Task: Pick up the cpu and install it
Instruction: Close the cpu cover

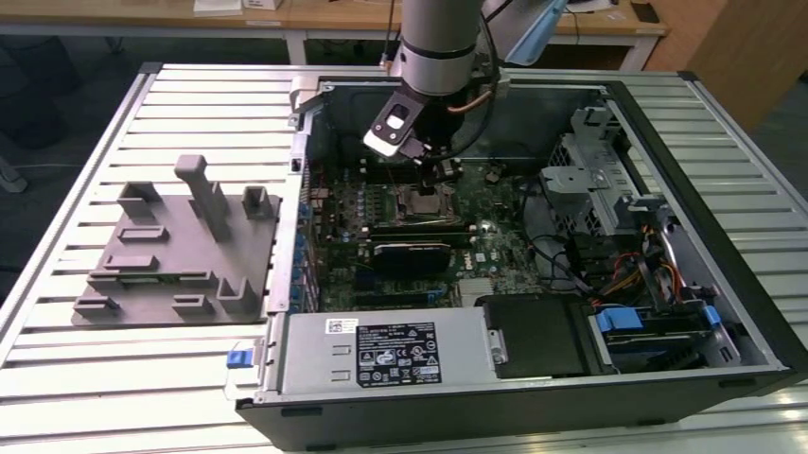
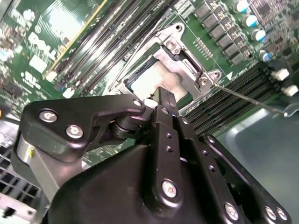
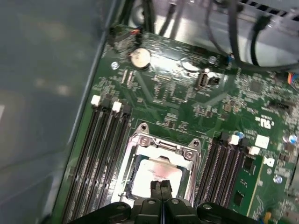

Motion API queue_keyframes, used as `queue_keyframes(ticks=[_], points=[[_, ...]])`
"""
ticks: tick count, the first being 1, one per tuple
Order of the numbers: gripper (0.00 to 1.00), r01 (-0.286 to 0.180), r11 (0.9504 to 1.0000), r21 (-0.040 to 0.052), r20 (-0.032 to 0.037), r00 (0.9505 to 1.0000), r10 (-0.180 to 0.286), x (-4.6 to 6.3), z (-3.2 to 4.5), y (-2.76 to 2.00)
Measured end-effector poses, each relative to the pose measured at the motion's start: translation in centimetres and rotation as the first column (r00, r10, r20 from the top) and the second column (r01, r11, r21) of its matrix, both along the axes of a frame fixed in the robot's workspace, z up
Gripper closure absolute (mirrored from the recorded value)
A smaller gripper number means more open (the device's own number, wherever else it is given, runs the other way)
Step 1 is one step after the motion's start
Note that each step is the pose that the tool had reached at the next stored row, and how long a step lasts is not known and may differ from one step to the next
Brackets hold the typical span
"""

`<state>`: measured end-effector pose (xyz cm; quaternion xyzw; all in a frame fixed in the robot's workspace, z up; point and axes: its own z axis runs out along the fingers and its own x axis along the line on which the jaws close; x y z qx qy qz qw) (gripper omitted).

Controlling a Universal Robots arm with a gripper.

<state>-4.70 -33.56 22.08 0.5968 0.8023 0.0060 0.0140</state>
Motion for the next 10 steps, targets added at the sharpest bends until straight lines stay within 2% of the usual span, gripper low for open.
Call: queue_keyframes(ticks=[5, 8, 10], points=[[0.89, -0.09, 0.9959, 0.0, 0.0, 0.9959, 0.09, 0.0, -0.01, 0.0], [0.89, -0.144, 0.9896, -0.0005, -0.0001, 0.9896, 0.144, 0.0, -0.01, 0.0], [0.89, -0.181, 0.9835, -0.001, -0.0001, 0.9835, 0.181, 0.0, -0.01, 0.0]])
